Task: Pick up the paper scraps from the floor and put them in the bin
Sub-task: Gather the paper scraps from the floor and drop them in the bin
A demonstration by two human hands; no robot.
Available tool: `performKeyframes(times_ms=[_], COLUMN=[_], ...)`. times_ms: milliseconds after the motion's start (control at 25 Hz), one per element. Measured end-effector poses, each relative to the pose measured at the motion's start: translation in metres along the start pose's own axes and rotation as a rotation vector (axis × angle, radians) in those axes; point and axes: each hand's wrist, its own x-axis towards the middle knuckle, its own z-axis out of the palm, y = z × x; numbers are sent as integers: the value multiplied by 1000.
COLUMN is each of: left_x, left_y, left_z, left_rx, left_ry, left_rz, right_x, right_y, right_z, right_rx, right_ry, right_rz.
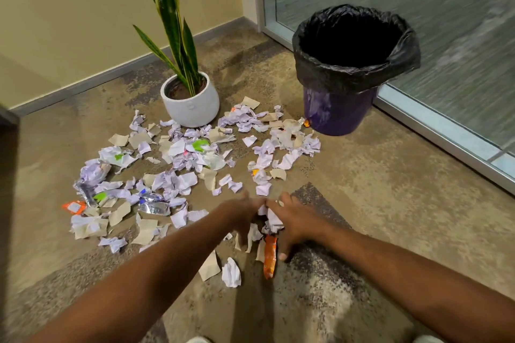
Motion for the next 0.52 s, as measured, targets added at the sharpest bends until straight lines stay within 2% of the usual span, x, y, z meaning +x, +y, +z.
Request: performKeyframes(times_ms=[240,520], left_x=[-8,-9], left_y=[1,3], left_z=[47,51], left_rx=[-37,-422], left_ry=[341,458], left_rz=[-7,-29], right_x=[-9,-6], right_y=[-23,-47], right_z=[38,44], right_rx=[31,165], right_ry=[162,299], right_rz=[2,123])
